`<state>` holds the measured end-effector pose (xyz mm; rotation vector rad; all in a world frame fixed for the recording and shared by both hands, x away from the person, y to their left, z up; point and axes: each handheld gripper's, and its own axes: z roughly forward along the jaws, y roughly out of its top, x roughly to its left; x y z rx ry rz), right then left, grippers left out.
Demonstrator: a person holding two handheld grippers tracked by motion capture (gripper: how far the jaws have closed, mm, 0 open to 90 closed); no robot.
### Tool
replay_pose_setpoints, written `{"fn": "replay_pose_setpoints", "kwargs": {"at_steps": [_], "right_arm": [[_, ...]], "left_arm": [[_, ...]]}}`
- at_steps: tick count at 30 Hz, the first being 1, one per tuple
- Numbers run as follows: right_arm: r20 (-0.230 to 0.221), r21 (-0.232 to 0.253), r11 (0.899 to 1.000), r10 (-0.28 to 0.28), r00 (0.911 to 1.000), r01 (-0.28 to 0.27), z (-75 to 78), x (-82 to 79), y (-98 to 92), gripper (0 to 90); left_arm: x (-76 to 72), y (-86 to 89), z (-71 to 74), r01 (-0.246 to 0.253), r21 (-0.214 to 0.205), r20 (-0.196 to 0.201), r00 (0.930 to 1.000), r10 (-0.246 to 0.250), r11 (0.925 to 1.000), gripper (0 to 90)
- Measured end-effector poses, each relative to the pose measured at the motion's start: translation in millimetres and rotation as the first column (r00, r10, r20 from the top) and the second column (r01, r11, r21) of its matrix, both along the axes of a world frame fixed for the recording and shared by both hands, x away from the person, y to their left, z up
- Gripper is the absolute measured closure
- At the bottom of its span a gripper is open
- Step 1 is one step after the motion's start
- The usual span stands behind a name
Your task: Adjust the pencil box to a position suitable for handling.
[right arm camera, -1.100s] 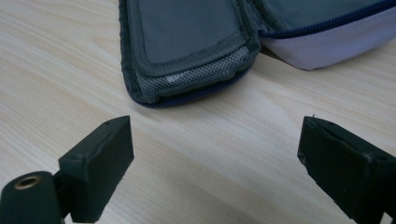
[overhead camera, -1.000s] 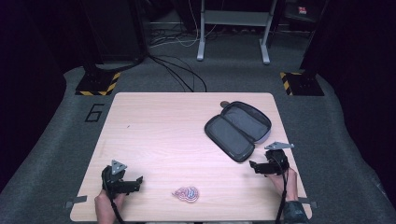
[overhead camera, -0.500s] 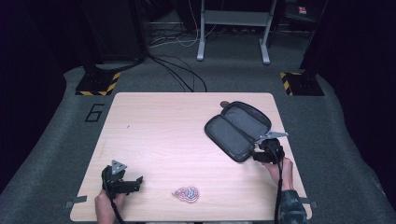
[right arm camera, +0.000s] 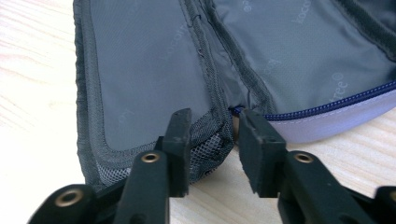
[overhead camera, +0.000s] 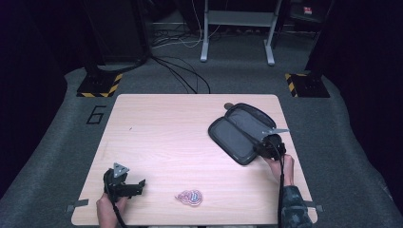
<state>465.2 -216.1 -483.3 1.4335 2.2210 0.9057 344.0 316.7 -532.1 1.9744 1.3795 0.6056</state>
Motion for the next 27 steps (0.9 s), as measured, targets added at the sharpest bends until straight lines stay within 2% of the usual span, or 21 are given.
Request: {"fn": "replay_pose_setpoints", "kwargs": {"at_steps": [4, 9, 19, 27], "right_arm": [[-0.008, 0.002, 1.000, -0.027, 0.9996, 0.027, -2.1, 0.5, -0.9, 74.7], [-0.012, 0.006, 1.000, -0.023, 0.9997, 0.023, -2.3, 0.1, -1.5, 78.2], [-0.025, 0.049, 0.999, -0.004, 0.9997, 0.005, -3.1, -4.4, 5.4, 78.3], [-0.029, 0.057, 0.998, 0.016, 0.9994, -0.015, -2.5, -8.1, 18.2, 76.7]], "left_arm": [[0.0, 0.0, 0.0, 0.000, -0.001, 0.000, 1.0000, 0.000, 1.0000, 0.6], [0.0, -0.1, 0.1, -0.001, 0.000, -0.002, 1.0000, 0.001, 1.0000, 0.6], [0.0, 0.1, 0.2, 0.001, 0.001, -0.002, 1.0000, -0.001, 1.0000, 0.6], [-0.1, 0.0, 0.2, 0.000, 0.001, -0.003, 1.0000, 0.000, 1.0000, 0.6]]}}
